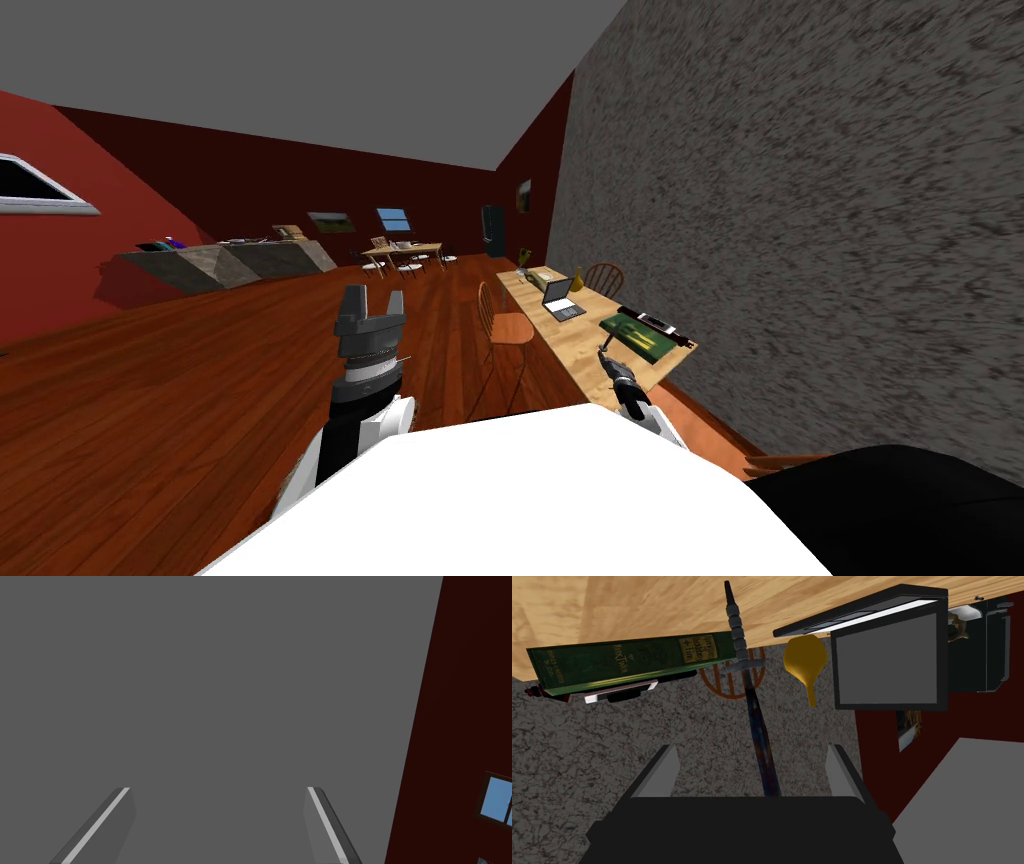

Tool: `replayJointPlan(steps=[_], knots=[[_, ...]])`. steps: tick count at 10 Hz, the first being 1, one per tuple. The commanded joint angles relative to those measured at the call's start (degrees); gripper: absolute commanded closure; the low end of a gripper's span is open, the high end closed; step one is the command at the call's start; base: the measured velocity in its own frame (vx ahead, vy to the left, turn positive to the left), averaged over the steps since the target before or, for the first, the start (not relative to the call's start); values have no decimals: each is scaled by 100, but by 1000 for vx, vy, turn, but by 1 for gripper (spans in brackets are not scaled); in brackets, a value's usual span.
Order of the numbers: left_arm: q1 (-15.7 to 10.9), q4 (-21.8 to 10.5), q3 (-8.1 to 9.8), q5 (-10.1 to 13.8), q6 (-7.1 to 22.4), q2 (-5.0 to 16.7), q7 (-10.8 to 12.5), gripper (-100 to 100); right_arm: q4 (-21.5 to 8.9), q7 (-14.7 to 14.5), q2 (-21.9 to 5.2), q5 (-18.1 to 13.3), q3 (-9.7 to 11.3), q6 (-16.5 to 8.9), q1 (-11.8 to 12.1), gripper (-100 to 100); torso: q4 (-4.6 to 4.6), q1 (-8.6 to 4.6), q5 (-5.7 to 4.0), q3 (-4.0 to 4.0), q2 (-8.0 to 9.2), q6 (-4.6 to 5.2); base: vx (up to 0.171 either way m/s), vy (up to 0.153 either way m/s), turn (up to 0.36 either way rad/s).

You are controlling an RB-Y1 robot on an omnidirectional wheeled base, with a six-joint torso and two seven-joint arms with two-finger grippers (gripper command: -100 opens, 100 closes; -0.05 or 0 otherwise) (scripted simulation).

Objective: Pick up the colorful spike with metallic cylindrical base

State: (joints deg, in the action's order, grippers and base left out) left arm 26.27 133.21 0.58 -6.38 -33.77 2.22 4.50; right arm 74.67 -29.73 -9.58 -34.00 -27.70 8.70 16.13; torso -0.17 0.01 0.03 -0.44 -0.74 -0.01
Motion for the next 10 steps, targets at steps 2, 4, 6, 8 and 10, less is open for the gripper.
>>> replayJointPlan(steps=[2, 4, 6, 8, 10], knots=[[0, 0, 0, 0, 0, 0, 0, 0, -145, -244, -89, -197, -122, -5, -201, -100, 1, 3, 1, 2, 3, 0, 174, 57, -149], [0, 0, 0, 0, 0, 0, 0, 0, -295, -454, -200, -371, -251, -3, -393, -100, 0, -4, 0, -1, -3, 2, 205, 32, -227], [0, 0, 0, 0, 0, 0, 0, 0, -354, -496, -250, -412, -293, -2, -461, -100, -1, -14, -2, -4, -7, -1, 153, 18, -93], [-2, 0, 0, 0, 0, 0, 0, 0, -646, -575, -477, -224, -178, 207, -581, -100, 10, -23, -5, 30, 55, -1, 32, 19, -69], [-1, -1, 0, 0, 0, 0, 0, 0, -1018, -634, -695, -27, -57, 420, -690, -100, 9, 9, 1, 24, 42, 1, 96, 96, -140]])
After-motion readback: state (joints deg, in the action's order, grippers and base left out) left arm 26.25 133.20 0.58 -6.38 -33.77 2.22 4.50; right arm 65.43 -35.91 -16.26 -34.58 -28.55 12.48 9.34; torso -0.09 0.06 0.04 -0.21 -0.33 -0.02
